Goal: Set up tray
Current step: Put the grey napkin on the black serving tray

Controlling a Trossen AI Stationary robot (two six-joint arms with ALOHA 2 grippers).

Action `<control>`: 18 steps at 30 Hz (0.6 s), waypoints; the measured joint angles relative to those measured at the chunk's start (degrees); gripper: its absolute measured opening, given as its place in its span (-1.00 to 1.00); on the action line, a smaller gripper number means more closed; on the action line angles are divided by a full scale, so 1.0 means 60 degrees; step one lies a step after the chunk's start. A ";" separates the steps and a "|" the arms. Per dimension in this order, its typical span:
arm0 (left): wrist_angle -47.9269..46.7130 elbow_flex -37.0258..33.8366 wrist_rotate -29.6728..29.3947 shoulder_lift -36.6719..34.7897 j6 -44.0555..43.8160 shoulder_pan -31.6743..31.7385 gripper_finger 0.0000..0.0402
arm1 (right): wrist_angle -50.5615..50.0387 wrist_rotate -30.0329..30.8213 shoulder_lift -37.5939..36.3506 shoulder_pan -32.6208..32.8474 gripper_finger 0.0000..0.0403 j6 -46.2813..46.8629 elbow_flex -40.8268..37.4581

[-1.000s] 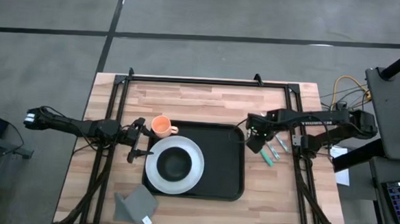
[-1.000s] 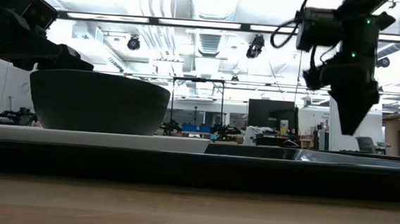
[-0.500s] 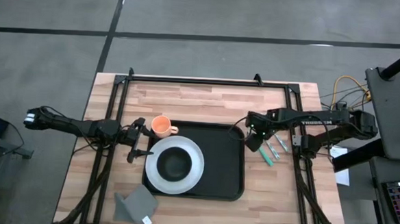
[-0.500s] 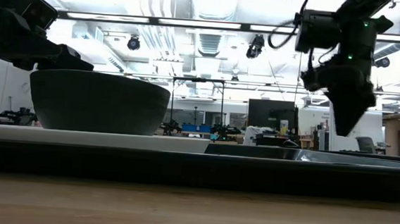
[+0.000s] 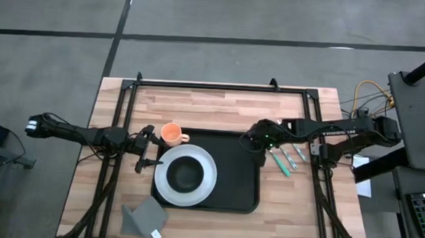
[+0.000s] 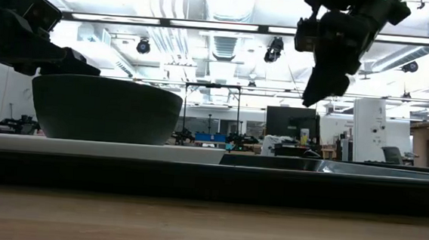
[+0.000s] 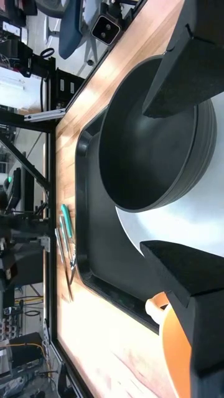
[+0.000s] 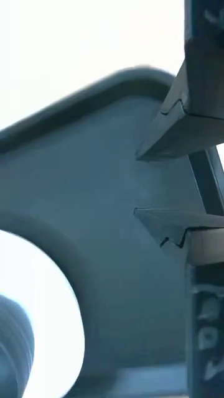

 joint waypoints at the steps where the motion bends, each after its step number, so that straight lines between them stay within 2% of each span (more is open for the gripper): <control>1: -0.0001 0.0000 0.0004 0.0000 0.0000 0.0000 0.57 | 0.0017 0.0197 0.0000 -0.0003 -0.41 -0.0214 0.0017; 4: 0.0000 0.0007 0.0002 0.0000 0.0000 0.0004 0.57 | 0.0197 0.0653 0.0000 -0.0004 -0.44 -0.1142 0.0019; 8: 0.0000 0.0000 0.0004 0.0000 0.0000 0.0002 0.57 | 0.1045 0.0650 0.0000 0.0004 -0.53 -0.2151 -0.0058; 18: 0.0000 0.0004 0.0004 0.0000 0.0000 0.0004 0.57 | 0.3879 0.0493 -0.0502 0.0878 -0.92 -0.3987 -0.1067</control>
